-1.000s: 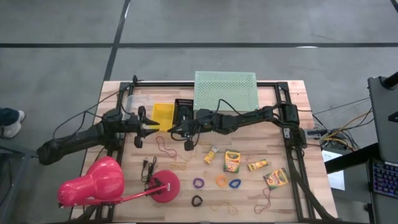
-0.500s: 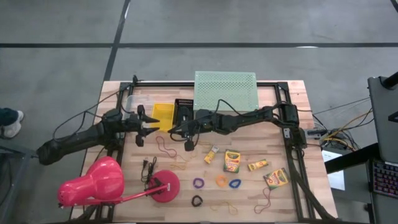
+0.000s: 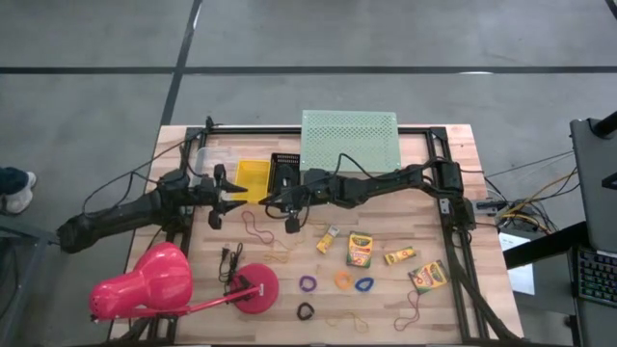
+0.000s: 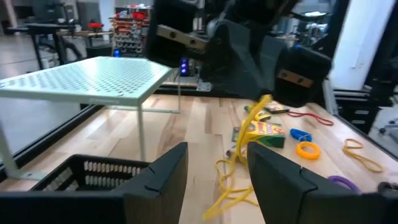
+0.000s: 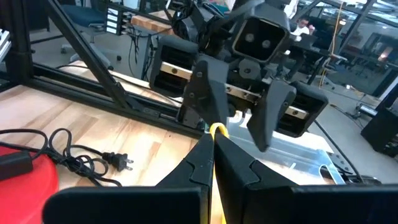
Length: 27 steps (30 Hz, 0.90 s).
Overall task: Pick & Place Office Desk Supplies
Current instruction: Put the yellow rubber band into the transparent bin
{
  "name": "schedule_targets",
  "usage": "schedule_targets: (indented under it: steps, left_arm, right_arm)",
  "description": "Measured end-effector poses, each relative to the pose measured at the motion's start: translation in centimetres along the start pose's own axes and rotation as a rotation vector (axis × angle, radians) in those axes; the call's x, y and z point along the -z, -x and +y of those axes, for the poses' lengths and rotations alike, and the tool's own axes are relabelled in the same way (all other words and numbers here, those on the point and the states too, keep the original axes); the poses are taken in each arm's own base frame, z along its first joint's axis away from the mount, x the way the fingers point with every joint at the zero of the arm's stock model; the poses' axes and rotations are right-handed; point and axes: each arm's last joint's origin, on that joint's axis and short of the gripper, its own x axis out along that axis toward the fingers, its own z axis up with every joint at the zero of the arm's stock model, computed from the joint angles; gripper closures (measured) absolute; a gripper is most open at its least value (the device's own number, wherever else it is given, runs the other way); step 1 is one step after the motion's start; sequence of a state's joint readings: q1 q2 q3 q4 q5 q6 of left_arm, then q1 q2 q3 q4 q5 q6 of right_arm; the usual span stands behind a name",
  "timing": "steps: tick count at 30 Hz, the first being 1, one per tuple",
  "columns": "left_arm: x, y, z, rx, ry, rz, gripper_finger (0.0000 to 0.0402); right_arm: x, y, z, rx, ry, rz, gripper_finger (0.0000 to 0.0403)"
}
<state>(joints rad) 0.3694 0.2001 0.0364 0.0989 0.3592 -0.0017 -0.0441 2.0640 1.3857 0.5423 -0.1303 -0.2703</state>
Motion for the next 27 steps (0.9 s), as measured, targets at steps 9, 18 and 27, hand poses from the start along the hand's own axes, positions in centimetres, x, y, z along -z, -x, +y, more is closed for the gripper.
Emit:
schedule_targets:
  steps: [9,18,27]
  left_arm:
    - [0.2,-0.2,-0.2,-0.021,-0.023,-0.058,0.0228]
    - [0.8,-0.6,0.0,-0.029,-0.003,0.004,0.0228]
    - [0.4,-1.2,0.2,-0.022,-0.015,0.068,0.0228]
  right_arm:
    - [0.0,0.0,0.0,0.000,0.000,0.001,0.0394]
    - [0.1,0.0,0.0,0.000,-0.001,0.001,0.0394]
    - [0.1,0.0,0.0,-0.002,-0.001,0.007,0.0394]
